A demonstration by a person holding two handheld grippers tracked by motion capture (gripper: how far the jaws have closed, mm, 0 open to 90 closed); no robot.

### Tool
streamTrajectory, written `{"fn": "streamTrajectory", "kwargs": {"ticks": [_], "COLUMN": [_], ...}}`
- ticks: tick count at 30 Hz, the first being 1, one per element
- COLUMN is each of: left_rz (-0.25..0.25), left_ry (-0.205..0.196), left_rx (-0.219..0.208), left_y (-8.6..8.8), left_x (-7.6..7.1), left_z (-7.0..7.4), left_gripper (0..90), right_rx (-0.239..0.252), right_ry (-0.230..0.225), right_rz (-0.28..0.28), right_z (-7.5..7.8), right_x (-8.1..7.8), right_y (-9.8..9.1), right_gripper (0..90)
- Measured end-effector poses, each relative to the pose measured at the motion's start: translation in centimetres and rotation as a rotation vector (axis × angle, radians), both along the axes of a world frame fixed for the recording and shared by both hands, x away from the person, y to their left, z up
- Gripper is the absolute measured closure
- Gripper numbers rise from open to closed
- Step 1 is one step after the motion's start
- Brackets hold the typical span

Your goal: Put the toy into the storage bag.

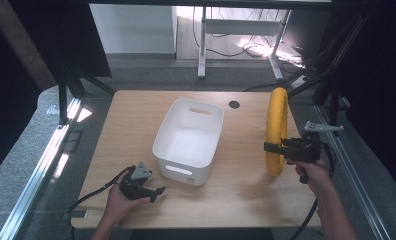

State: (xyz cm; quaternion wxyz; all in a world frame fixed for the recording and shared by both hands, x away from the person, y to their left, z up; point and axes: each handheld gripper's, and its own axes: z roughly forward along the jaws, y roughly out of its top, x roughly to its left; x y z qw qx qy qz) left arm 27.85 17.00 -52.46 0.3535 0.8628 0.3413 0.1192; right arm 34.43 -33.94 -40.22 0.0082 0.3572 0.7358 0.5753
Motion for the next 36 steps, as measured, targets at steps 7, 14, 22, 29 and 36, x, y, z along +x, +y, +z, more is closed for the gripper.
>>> {"fn": "streamTrajectory", "kwargs": {"ticks": [7,14,22,29,36], "left_rz": [-0.002,0.0,-0.005,-0.006,-0.005], "left_ry": [0.0,0.001,0.003,0.004,0.004], "left_rx": [0.0,-0.001,0.002,-0.002,-0.005], "left_y": [0.0,0.0,-0.1,-0.1,-0.1], "left_x": [0.0,0.0,0.1,0.1,0.0], "left_z": [0.0,-0.1,-0.1,-0.1,-0.1], "left_gripper": [21.0,21.0,20.9,20.9,20.9], "right_rx": [0.006,0.01,0.029,-0.009,-0.014], "right_ry": [-0.052,-0.12,-0.203,-0.274,-0.299], "right_rz": [-0.037,-0.097,-0.214,-0.336,-0.416], "right_z": [0.4,0.8,0.7,0.7,0.5], "right_x": [-0.2,-0.4,-0.5,-0.5,-0.3], "right_y": [1.0,2.6,4.6,6.9,8.2], "right_gripper": [50.6,50.4,50.3,50.3,50.2]}}
